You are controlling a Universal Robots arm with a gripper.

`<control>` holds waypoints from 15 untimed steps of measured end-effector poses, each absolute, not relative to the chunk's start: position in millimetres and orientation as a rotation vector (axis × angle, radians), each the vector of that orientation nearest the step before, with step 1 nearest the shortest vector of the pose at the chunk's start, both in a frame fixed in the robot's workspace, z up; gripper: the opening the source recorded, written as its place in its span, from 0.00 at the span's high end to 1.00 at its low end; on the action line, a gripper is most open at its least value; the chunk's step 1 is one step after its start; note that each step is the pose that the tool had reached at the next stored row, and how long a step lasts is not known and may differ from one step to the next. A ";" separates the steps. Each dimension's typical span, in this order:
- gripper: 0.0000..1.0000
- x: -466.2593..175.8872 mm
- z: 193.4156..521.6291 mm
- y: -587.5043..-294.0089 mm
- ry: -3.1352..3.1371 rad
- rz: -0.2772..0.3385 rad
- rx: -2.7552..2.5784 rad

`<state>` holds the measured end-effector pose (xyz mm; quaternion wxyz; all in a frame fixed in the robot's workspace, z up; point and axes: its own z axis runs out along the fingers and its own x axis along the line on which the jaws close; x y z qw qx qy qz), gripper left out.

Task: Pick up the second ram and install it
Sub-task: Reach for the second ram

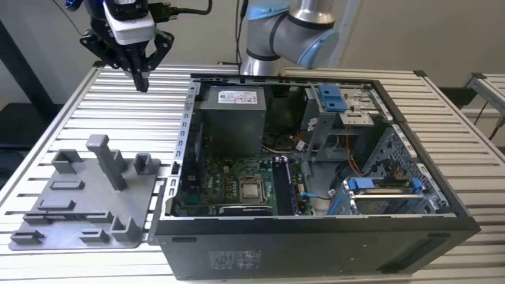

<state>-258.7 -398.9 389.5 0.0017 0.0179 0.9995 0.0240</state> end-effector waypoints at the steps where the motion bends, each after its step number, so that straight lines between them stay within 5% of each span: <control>1: 0.89 -260.7 389.5 -398.9 3.137 0.075 0.056; 15: 0.89 -292.7 387.9 -398.9 3.137 0.075 0.045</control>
